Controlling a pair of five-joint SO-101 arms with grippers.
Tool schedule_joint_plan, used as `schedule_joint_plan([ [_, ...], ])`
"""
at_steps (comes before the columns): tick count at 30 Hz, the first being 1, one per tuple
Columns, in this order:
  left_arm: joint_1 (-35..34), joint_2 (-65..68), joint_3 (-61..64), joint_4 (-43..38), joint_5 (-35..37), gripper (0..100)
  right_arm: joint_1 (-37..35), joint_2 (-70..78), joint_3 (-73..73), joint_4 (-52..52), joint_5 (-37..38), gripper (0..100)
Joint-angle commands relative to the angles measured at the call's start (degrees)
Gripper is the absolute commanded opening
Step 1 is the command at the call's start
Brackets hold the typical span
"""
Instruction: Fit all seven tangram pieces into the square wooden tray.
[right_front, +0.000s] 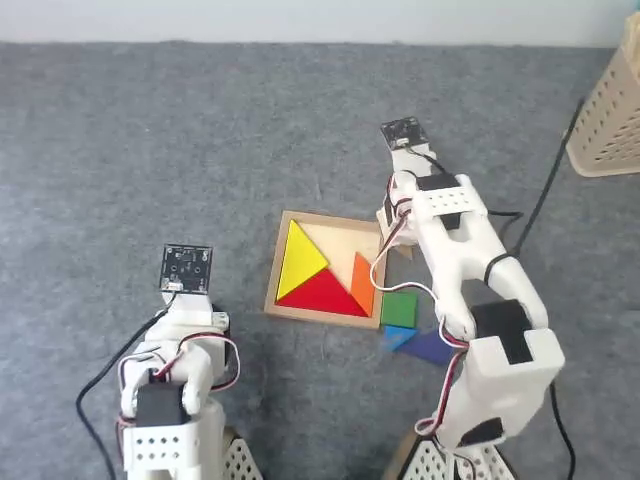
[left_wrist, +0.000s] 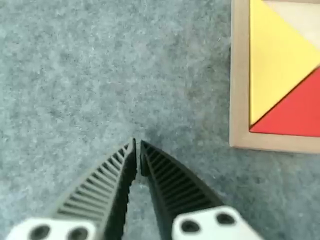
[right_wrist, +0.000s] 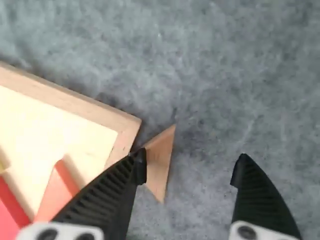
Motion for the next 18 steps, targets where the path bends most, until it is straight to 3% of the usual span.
schedule_joint_plan([
  [1, 0.3, -1.1, -0.6, 0.4, -0.2, 2, 0.9, 0.5, -2.7, -1.0, 0.4, 27.9],
  [9, 0.3, -1.1, -0.6, 0.4, -0.2, 2, 1.7, 3.5, -4.2, -0.6, 0.4, 27.9],
  [18, 0.3, -1.1, -0.6, 0.4, -0.2, 2, 8.0, 3.4, -4.1, -0.5, 0.4, 27.9],
])
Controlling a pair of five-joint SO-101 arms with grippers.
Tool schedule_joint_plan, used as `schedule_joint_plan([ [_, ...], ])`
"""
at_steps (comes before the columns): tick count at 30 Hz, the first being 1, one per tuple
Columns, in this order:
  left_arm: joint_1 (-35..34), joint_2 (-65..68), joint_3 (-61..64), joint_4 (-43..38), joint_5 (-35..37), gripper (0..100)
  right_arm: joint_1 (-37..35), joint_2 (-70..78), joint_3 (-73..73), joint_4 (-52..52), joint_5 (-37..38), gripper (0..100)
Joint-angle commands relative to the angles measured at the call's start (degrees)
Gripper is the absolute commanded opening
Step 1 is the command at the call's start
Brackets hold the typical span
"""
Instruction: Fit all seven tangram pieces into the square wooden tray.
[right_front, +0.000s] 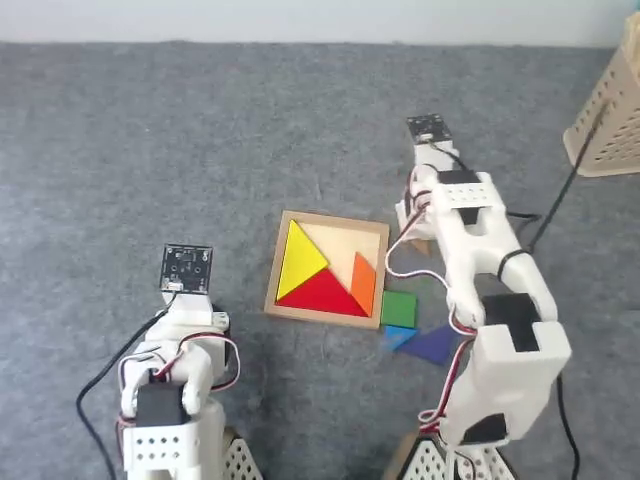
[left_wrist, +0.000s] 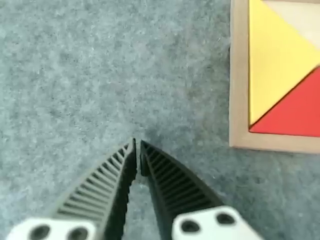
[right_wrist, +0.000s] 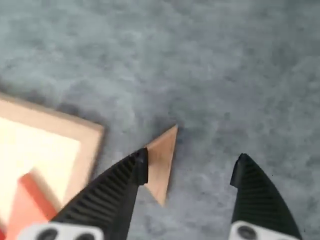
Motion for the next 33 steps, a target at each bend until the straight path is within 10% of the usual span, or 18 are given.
schedule_joint_plan([
  [1, 0.2, -1.1, -0.6, 0.4, -0.2, 2, 1.7, 0.0, -1.8, -0.4, 0.4, 27.9],
  [33, 0.2, -1.1, -0.6, 0.4, -0.2, 2, -4.9, -7.3, 3.2, -0.7, 8.5, 31.1],
])
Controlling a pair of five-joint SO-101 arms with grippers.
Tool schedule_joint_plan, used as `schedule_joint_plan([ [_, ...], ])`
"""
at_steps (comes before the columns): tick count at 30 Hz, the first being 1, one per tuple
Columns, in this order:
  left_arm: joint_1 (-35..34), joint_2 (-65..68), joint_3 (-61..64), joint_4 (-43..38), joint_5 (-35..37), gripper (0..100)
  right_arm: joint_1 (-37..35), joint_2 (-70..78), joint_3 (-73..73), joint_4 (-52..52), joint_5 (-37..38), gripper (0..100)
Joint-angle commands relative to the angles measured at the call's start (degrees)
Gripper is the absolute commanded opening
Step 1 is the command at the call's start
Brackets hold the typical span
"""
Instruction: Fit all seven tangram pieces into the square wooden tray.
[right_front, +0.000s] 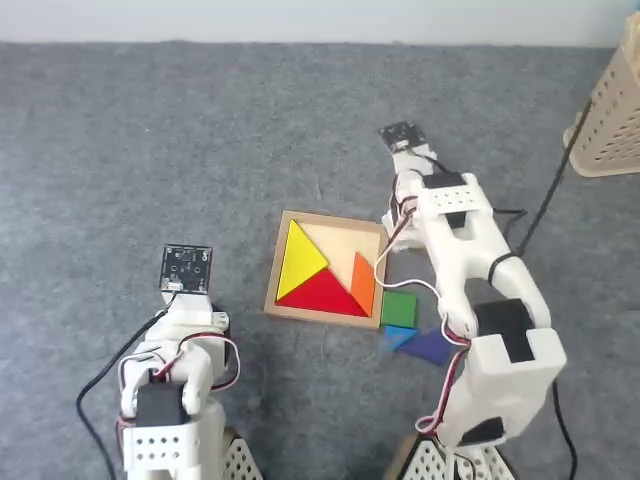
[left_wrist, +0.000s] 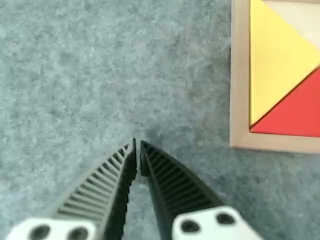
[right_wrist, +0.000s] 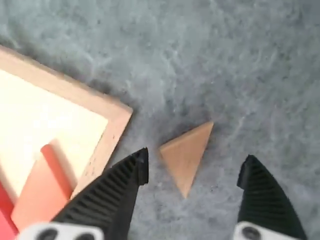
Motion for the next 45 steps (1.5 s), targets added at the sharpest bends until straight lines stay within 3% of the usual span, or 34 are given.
schedule_joint_plan([
  [1, 0.3, -1.1, -0.6, 0.4, -0.2, 2, -0.2, -4.1, 0.8, -2.7, 1.6, 31.0],
  [13, 0.3, -1.1, -0.6, 0.4, -0.2, 2, -0.6, 1.7, 1.1, -8.4, 1.3, 31.0],
  [18, 0.3, -1.1, -0.6, 0.4, -0.2, 2, -0.2, 2.6, -0.1, -8.3, -2.0, 30.9],
  [26, 0.3, -1.1, -0.6, 0.4, -0.2, 2, -0.6, 2.6, -0.2, -5.1, -2.5, 11.5],
  [35, 0.3, -1.1, -0.6, 0.4, -0.2, 2, 1.0, 2.2, -0.4, -3.0, -5.0, 11.3],
  [45, 0.3, -1.1, -0.6, 0.4, -0.2, 2, 0.6, -14.6, 9.8, -3.5, -5.5, 11.3],
])
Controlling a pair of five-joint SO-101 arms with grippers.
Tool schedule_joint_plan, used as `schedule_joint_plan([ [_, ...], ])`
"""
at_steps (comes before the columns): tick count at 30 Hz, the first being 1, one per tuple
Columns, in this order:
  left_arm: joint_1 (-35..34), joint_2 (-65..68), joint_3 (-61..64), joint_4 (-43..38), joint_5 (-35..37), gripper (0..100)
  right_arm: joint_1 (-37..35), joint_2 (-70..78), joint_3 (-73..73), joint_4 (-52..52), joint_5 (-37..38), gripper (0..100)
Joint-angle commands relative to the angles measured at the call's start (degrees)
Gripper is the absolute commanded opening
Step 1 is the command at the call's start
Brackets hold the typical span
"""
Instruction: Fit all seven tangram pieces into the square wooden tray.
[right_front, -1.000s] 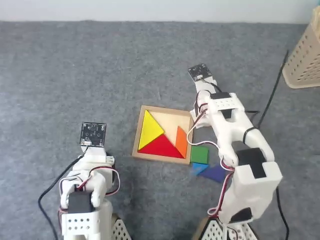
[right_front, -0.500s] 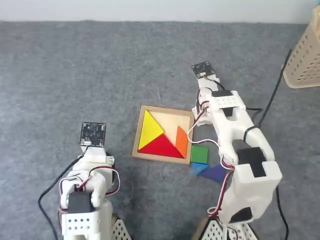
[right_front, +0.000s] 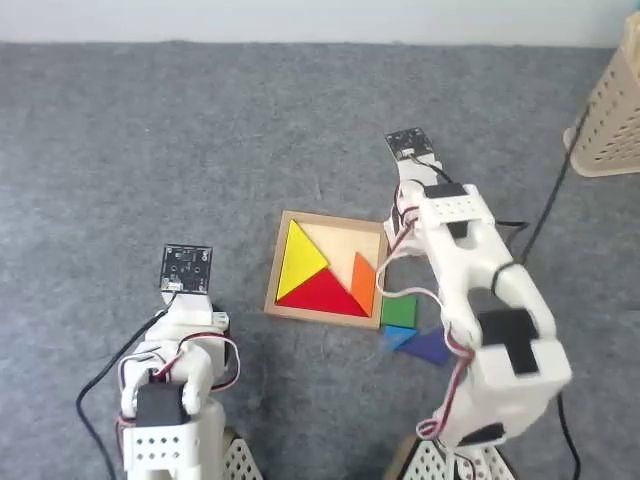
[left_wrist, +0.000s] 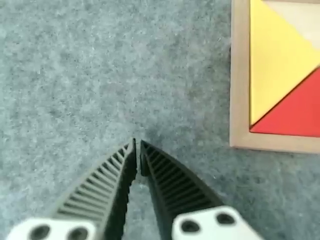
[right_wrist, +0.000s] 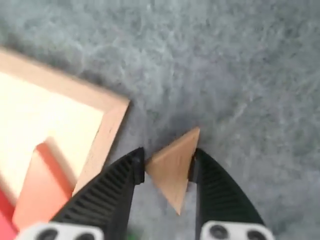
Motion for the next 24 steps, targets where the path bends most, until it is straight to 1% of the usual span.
schedule_joint_plan([
  [1, 0.3, -1.1, -0.6, 0.4, -0.2, 2, 0.4, -11.2, 4.4, -1.5, -1.6, 11.3],
  [4, 0.3, -1.1, -0.6, 0.4, -0.2, 2, -1.8, -16.2, 7.4, -1.4, -4.7, 11.2],
  [7, 0.3, -1.1, -0.6, 0.4, -0.2, 2, -6.5, -19.1, 9.4, -1.4, -7.6, 11.2],
  [14, 0.3, -1.1, -0.6, 0.4, -0.2, 2, -17.6, -19.3, 8.2, -2.0, -16.4, 11.2],
  [20, 0.3, -1.1, -0.6, 0.4, -0.2, 2, -22.8, -19.2, 8.0, -4.0, -23.2, 11.6],
  [24, 0.3, -1.1, -0.6, 0.4, -0.2, 2, -23.3, -16.0, 8.6, -8.0, -25.4, 11.4],
])
